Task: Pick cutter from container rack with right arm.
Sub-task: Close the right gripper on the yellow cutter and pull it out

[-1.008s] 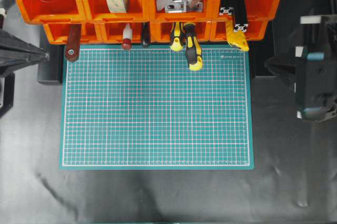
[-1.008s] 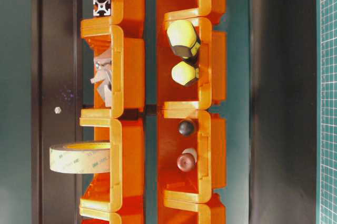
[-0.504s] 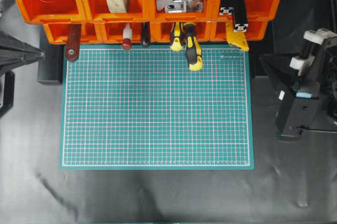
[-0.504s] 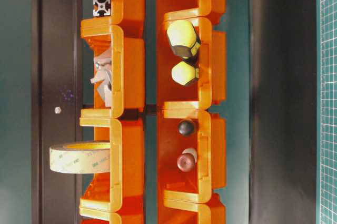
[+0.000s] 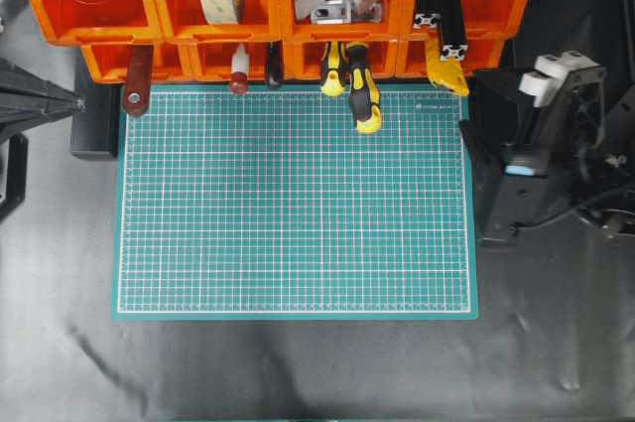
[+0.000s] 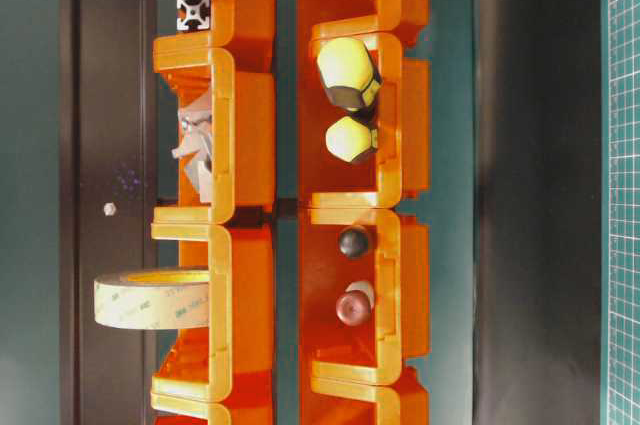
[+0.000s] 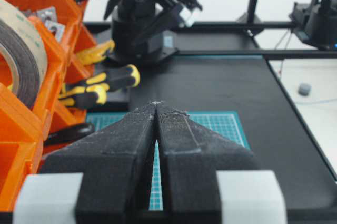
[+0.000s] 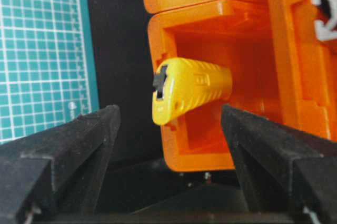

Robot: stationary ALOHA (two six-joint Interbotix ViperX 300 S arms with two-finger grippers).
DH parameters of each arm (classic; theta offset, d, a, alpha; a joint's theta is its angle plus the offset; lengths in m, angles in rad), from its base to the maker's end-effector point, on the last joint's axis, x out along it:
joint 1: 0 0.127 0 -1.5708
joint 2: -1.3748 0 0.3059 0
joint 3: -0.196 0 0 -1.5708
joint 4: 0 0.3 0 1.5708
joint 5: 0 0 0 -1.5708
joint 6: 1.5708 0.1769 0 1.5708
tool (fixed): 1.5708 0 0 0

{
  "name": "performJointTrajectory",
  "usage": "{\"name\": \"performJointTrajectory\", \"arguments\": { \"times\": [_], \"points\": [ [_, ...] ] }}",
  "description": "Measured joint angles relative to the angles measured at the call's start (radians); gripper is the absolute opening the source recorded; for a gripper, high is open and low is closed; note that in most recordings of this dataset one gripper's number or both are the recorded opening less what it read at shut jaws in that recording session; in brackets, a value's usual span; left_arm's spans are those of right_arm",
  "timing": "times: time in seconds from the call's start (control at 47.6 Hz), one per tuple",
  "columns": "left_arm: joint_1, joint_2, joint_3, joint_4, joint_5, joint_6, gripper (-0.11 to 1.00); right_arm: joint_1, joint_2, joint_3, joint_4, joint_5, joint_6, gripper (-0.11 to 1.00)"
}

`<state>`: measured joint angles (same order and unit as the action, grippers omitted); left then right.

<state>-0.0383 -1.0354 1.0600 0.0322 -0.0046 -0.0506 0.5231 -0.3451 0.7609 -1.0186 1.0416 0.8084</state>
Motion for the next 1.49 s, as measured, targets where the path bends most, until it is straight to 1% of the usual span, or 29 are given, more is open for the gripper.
{"name": "performJointTrajectory", "arguments": {
  "times": [0.189, 0.315, 0.567, 0.756, 0.924, 1.029, 1.092, 1.154, 1.238, 1.28, 1.49],
  "points": [
    [0.000, -0.005, 0.000, 0.000, 0.003, 0.003, 0.01, -0.040, 0.052, 0.000, -0.014, -0.009, 0.000, 0.75],
    [0.000, -0.011, 0.000, 0.000, 0.005, 0.003, 0.01, -0.071, 0.071, 0.000, -0.034, -0.018, 0.002, 0.75],
    [0.000, -0.020, 0.005, 0.000, 0.008, 0.000, 0.01, -0.160, 0.083, 0.017, -0.046, -0.072, 0.002, 0.75],
    [0.000, -0.026, 0.006, 0.000, 0.008, 0.000, 0.01, -0.178, 0.086, 0.028, -0.046, -0.106, 0.002, 0.75],
    [0.000, -0.031, 0.006, 0.000, 0.008, 0.000, 0.01, -0.184, 0.094, 0.029, -0.046, -0.109, 0.003, 0.74],
    [0.000, -0.032, 0.006, 0.000, 0.009, 0.000, 0.01, -0.186, 0.098, 0.029, -0.048, -0.109, 0.003, 0.69],
    [0.000, -0.031, 0.006, 0.000, 0.009, 0.000, 0.01, -0.186, 0.101, 0.029, -0.048, -0.109, 0.003, 0.64],
    [0.000, -0.031, 0.008, 0.000, 0.009, 0.000, 0.01, -0.187, 0.101, 0.029, -0.049, -0.109, 0.003, 0.55],
    [0.000, -0.031, 0.008, 0.000, 0.008, 0.000, 0.01, -0.186, 0.101, 0.029, -0.048, -0.109, 0.003, 0.39],
    [0.000, -0.031, 0.008, 0.000, 0.009, 0.000, 0.01, -0.184, 0.103, 0.029, -0.046, -0.112, 0.003, 0.33],
    [0.000, -0.031, 0.008, 0.000, 0.009, 0.000, 0.01, -0.167, 0.101, 0.028, -0.032, -0.109, 0.015, 0.33]
  ]
}}
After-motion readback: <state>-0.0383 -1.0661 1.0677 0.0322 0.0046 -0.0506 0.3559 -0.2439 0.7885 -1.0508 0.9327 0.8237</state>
